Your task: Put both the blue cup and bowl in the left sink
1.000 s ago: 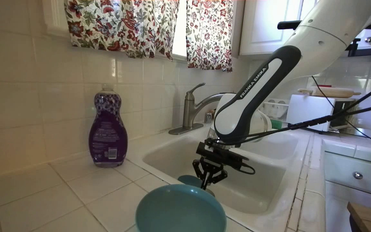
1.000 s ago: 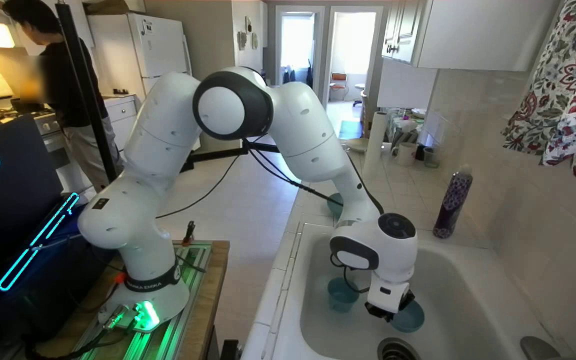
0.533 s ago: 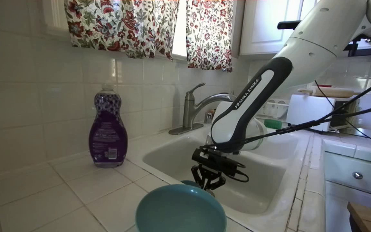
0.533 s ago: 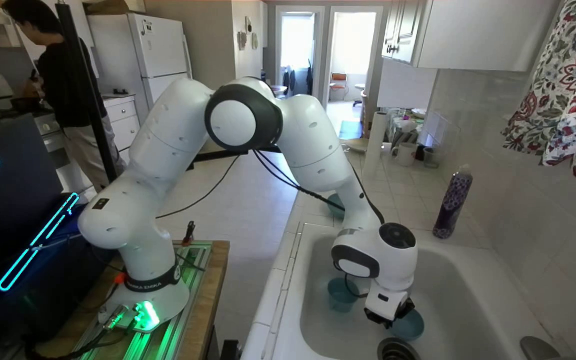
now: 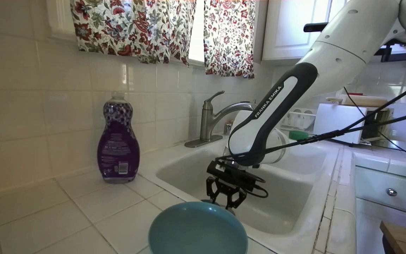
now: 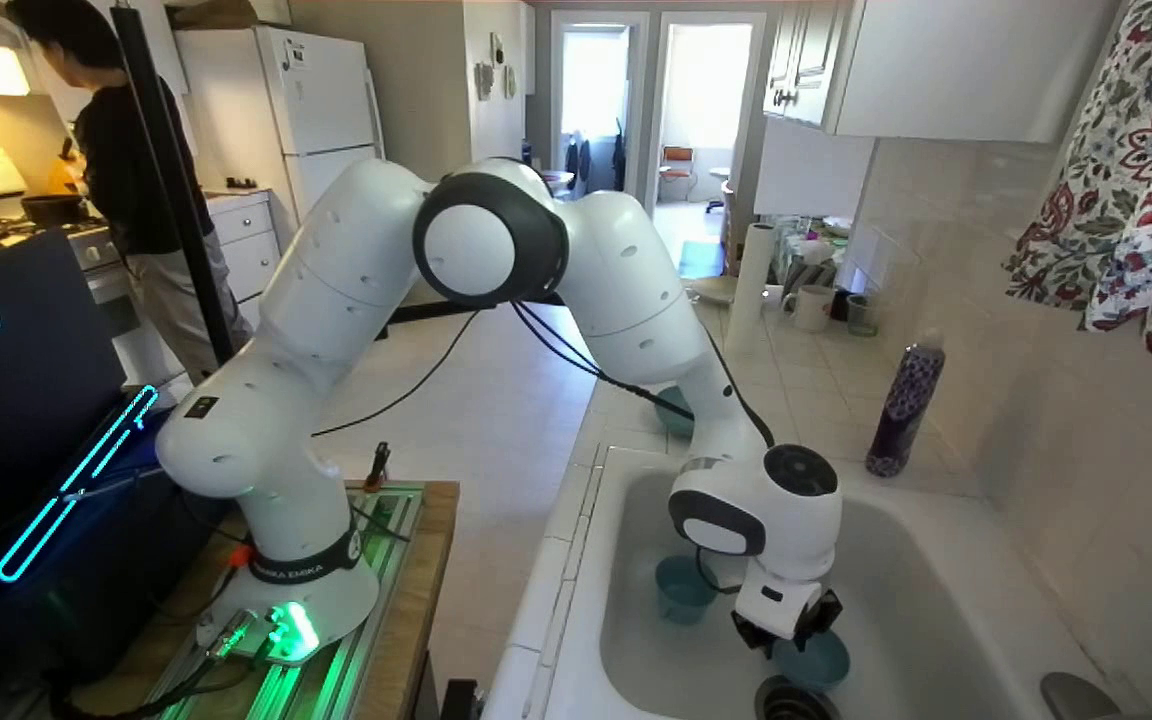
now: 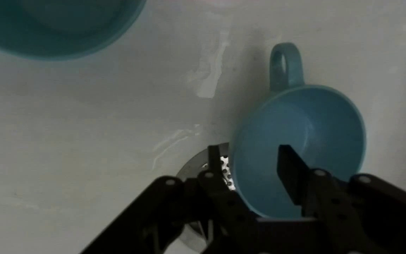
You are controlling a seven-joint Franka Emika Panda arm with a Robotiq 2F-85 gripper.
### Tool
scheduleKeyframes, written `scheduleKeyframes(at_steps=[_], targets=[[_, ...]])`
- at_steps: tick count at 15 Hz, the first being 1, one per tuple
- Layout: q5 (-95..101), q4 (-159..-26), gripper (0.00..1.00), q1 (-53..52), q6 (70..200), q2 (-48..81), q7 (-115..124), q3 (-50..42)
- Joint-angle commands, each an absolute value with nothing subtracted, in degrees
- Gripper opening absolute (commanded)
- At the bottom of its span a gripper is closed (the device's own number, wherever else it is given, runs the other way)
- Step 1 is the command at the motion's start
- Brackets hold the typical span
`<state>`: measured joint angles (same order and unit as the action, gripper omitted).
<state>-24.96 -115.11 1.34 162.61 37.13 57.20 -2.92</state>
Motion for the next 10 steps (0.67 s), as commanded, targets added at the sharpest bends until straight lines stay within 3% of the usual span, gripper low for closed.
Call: scheduleKeyframes(at_steps=[1, 4, 10], targets=[[-26.4, -116.8, 0.78, 2.8, 159.2, 31.8, 56.0, -1.5], [-26.0, -119.1, 0.98, 4.1, 153.5, 25.4, 53.3, -1.0], [-28.0, -121.9, 1.0, 6.7, 139.7, 12.0, 39.2, -0.6]])
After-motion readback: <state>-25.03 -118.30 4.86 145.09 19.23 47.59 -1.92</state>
